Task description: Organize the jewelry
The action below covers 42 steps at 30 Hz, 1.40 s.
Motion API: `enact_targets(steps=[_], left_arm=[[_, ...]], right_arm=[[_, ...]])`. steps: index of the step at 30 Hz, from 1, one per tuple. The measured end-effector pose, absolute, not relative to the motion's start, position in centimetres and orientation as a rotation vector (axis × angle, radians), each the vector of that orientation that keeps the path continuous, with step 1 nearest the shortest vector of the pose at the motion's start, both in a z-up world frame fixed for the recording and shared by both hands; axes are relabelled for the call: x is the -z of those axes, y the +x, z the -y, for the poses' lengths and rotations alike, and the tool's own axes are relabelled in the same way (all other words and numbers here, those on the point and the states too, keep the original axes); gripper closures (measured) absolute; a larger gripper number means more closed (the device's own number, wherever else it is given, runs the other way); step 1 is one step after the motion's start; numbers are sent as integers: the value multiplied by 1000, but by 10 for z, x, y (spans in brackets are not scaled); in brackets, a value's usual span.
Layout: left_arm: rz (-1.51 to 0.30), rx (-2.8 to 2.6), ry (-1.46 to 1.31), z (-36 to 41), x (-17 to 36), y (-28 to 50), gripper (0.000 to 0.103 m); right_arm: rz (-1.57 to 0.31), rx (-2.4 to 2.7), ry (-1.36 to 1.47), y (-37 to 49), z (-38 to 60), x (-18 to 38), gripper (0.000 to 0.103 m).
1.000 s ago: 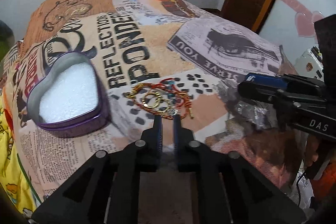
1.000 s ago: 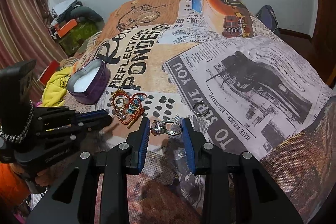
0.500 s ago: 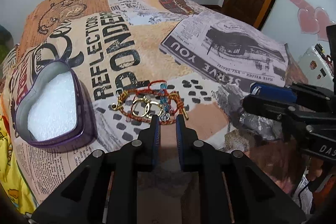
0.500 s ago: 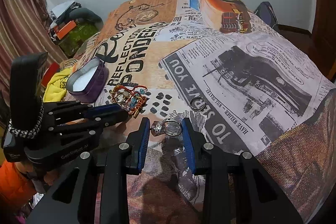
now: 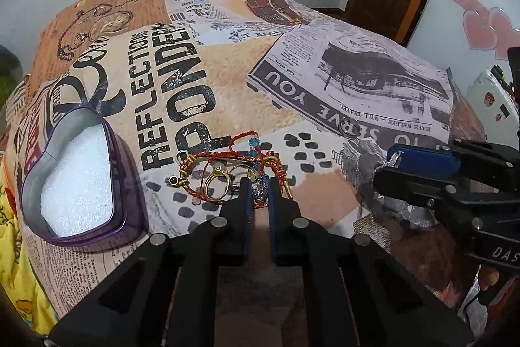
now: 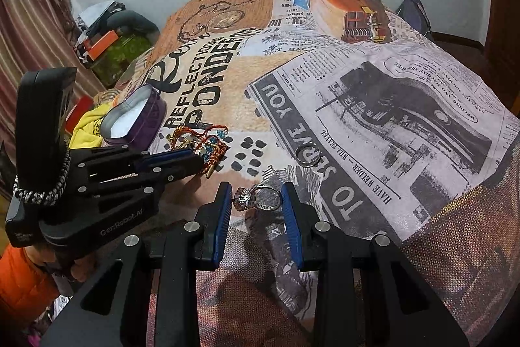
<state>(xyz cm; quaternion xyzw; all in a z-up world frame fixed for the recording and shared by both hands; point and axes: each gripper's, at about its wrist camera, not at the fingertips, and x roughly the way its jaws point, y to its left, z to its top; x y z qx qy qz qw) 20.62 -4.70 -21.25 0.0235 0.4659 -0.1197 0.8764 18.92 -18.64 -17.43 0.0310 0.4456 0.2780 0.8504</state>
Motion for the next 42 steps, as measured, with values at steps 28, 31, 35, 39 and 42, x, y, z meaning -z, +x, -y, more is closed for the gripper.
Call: enact_targets(steps=[28, 31, 35, 39, 42], left_arm=[[-753, 224, -65, -25, 116, 149, 101], [-811, 235, -56, -22, 133, 151, 97], [-896, 257, -60, -13, 163, 158, 75], [-953, 261, -30, 0, 190, 171, 75], [-974, 265, -7, 8, 202, 181, 75]], right_arm=[[-802, -641, 32, 178, 139, 115, 75], [-809, -633, 36, 178, 139, 117, 75], [-834, -619, 39, 178, 142, 123, 74], [-851, -605, 36, 178, 148, 127, 74], [-859, -597, 42, 179, 153, 130, 74]])
